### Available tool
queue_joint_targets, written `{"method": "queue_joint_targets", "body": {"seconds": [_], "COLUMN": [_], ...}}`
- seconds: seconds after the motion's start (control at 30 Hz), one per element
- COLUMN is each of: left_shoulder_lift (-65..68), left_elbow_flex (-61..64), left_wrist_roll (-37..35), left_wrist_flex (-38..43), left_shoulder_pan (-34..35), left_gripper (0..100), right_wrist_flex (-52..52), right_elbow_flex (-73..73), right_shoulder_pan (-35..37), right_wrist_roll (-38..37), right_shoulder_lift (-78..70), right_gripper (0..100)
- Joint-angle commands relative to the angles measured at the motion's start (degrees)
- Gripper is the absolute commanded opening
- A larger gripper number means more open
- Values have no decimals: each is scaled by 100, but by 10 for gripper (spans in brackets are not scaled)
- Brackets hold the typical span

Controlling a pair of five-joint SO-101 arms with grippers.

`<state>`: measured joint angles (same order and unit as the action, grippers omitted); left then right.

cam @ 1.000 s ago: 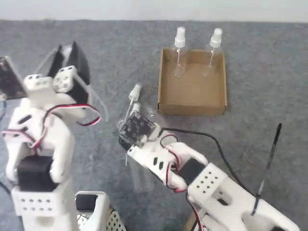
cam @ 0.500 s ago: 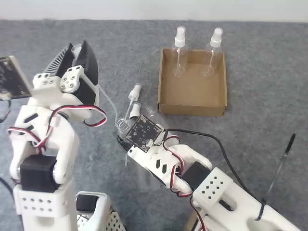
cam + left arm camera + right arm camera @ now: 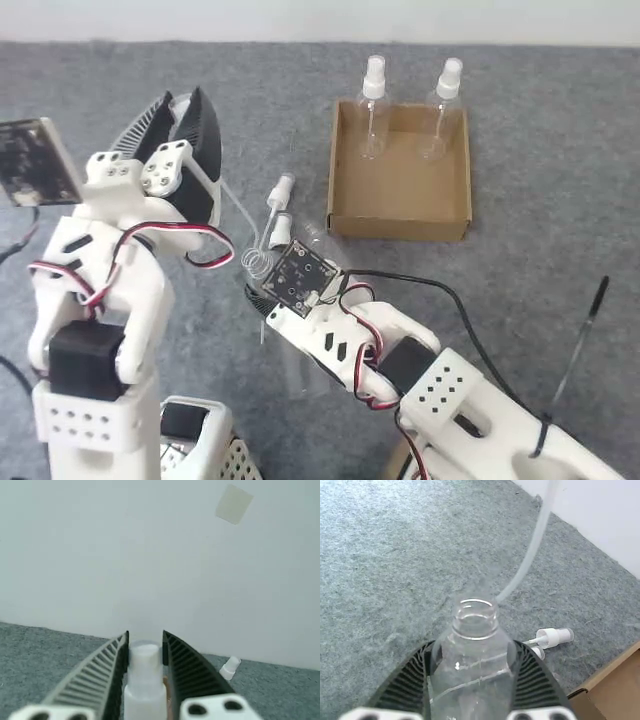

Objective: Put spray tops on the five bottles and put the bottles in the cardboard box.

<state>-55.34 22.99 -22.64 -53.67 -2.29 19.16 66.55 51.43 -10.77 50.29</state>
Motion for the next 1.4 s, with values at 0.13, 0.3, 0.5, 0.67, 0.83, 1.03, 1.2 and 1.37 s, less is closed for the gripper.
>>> {"method": "queue_joint_targets", "body": {"seconds": [0.13,0.3,0.5,0.67,0.83,1.03,1.2,1.37], "left_shoulder_lift": [-105,-114,-97,-114,-114,-114,-123,-114], "left_elbow_flex": [-382,-576,-532,-259,180,426,567,611], "left_wrist_roll": [-18,-18,-9,-9,-9,-9,343,888], "left_wrist_flex": [-9,-44,-387,-281,-44,70,-651,-1257], "left_shoulder_pan": [9,18,18,-26,-9,-35,-53,-308], "left_gripper": [11,11,11,11,11,11,11,11], "right_wrist_flex": [40,40,48,48,48,48,40,-22], "right_elbow_flex": [-44,-44,-35,-35,-35,-26,-35,-79], "right_shoulder_pan": [40,40,40,40,40,40,-40,-365], "right_wrist_roll": [-62,-62,-62,-62,-53,-53,404,897], "right_shoulder_lift": [198,198,198,207,233,242,251,251], "right_gripper": [6,6,6,6,6,6,6,6]}}
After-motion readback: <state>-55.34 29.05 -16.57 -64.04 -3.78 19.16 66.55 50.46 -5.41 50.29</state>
